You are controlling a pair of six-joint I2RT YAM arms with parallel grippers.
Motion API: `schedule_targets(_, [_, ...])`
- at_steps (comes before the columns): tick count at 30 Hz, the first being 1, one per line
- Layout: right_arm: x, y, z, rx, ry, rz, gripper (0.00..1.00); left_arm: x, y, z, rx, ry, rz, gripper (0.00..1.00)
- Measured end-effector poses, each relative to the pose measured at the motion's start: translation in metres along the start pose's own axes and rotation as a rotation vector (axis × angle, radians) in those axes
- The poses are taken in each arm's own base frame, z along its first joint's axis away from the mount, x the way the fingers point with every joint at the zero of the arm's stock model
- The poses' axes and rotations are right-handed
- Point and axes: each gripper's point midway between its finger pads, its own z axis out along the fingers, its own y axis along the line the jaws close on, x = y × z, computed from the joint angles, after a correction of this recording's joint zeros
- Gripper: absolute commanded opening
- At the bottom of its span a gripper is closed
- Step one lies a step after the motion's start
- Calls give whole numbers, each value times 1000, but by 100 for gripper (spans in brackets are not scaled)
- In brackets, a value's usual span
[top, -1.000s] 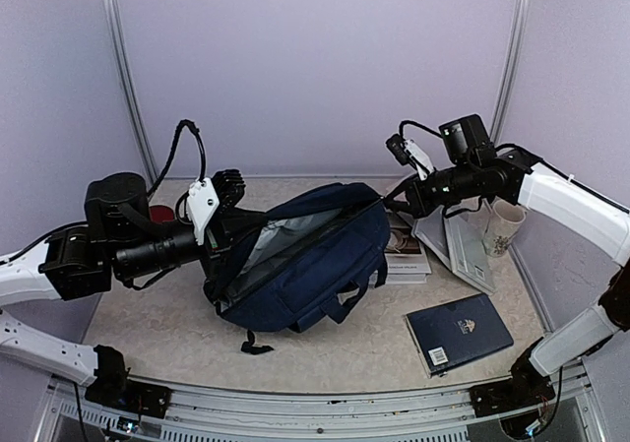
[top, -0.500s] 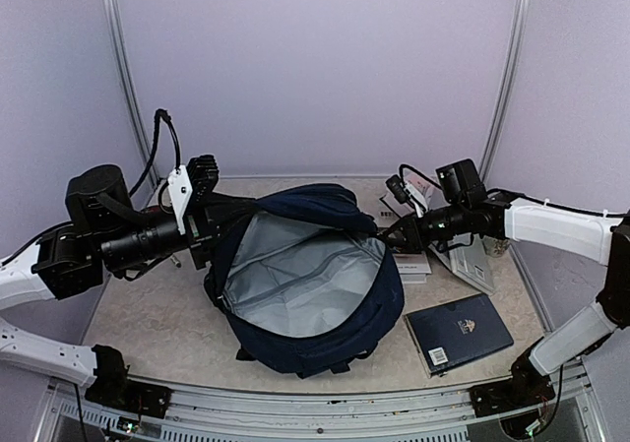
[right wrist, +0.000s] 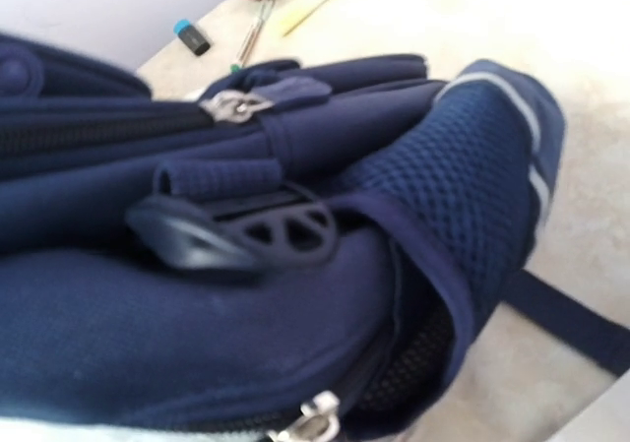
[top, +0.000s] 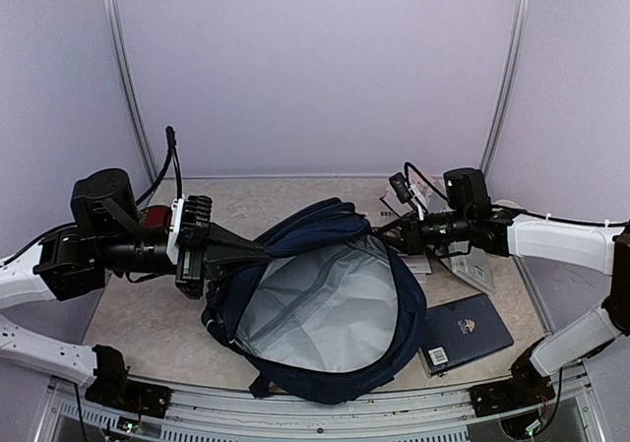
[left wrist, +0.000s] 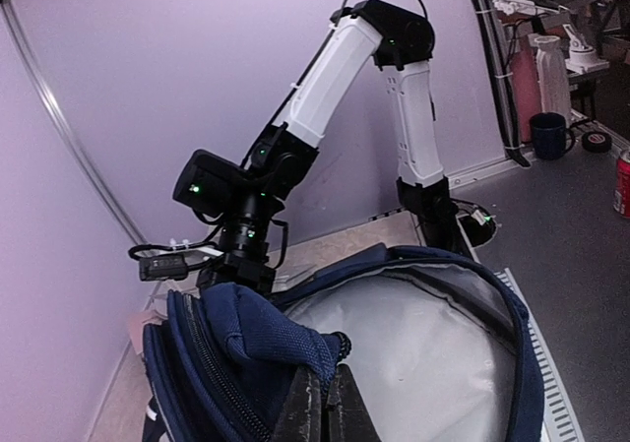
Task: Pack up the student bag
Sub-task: Unzip the largest pocket of the student bag.
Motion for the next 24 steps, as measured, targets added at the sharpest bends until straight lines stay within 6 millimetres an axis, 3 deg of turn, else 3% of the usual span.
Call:
schedule_targets(4, [-2, -6, 2, 27, -5, -1, 0, 2, -11, 3, 55, 0, -1, 0])
schedule_targets(10, [17, -28, 23, 59, 69, 64, 0, 4, -6, -2, 18, 11, 4, 0])
schedule_targets(15, [27, -31, 29, 62, 99, 93, 2, 12, -5, -3, -2, 40, -14, 0])
schedule_targets(18, [26, -33, 27, 78, 101, 97, 30, 14, 2, -5, -49, 52, -26, 0])
schedule_targets(22, [13, -44, 14, 185, 84, 100, 53, 16, 21, -6, -147, 66, -48, 0])
schedule_targets(24, [-4, -47, 1, 254, 51, 89, 79, 22, 30, -6, -190, 86, -60, 0])
